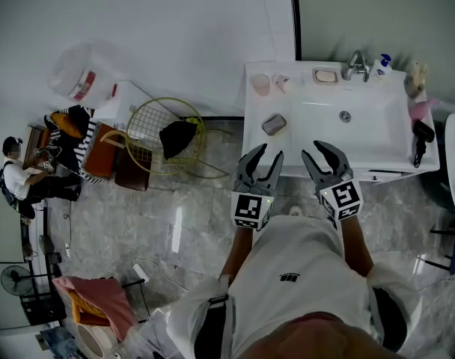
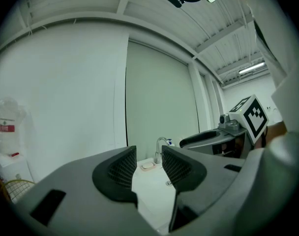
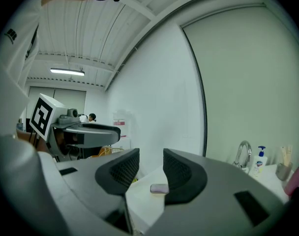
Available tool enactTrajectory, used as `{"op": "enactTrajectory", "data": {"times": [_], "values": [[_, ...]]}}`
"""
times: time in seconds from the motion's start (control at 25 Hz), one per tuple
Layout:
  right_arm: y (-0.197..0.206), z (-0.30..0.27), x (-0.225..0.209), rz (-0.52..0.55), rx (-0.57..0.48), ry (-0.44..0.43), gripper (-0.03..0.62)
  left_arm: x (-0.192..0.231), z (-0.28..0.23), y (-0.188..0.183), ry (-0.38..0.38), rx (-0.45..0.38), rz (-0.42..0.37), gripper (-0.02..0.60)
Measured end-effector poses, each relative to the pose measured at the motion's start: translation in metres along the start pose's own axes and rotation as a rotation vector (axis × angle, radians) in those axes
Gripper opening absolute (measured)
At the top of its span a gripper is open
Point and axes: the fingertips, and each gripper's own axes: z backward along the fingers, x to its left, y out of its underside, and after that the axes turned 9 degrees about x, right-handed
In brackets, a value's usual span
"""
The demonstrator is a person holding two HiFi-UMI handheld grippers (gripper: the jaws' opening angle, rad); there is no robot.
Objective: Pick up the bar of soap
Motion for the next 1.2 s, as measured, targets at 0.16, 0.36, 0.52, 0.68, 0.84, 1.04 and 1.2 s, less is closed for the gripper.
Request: {"op": "enactTrajectory", "data": {"times": [0.16,0.36,0.52,0.68,0.84,1.04,1.2], "values": [[0.001,-0.009,-0.010,-0.006,0.004,-0.016,0.164,0.006,-0.010,0.003,-0.020,0.015,0.010,0.176],[0.002,-0.024,-0.016,-0.012,0.011,-0.034,0.164,0.017,-0.019,0.006,-0.040,0.029,0.008,0.175],[-0.001,-0.037,-0.015,-0.011,0.016,-0.051,0.164,0.029,-0.024,0.007,-0.051,0.031,0.014,0.175],[-0.003,-0.051,-0.018,-0.013,0.023,-0.050,0.164,0.041,-0.033,0.008,-0.047,0.033,0.018,0.173],[-0.008,-0.067,-0.026,-0.022,0.032,-0.036,0.164,0.055,-0.048,0.006,-0.029,0.038,0.007,0.173],[-0.016,-0.092,-0.033,-0.022,0.040,-0.010,0.164,0.078,-0.064,0.004,0.002,0.031,0.010,0.172],[-0.021,-0.108,-0.035,-0.029,0.045,0.019,0.164,0.093,-0.077,0.004,0.039,0.028,0.006,0.170]]}}
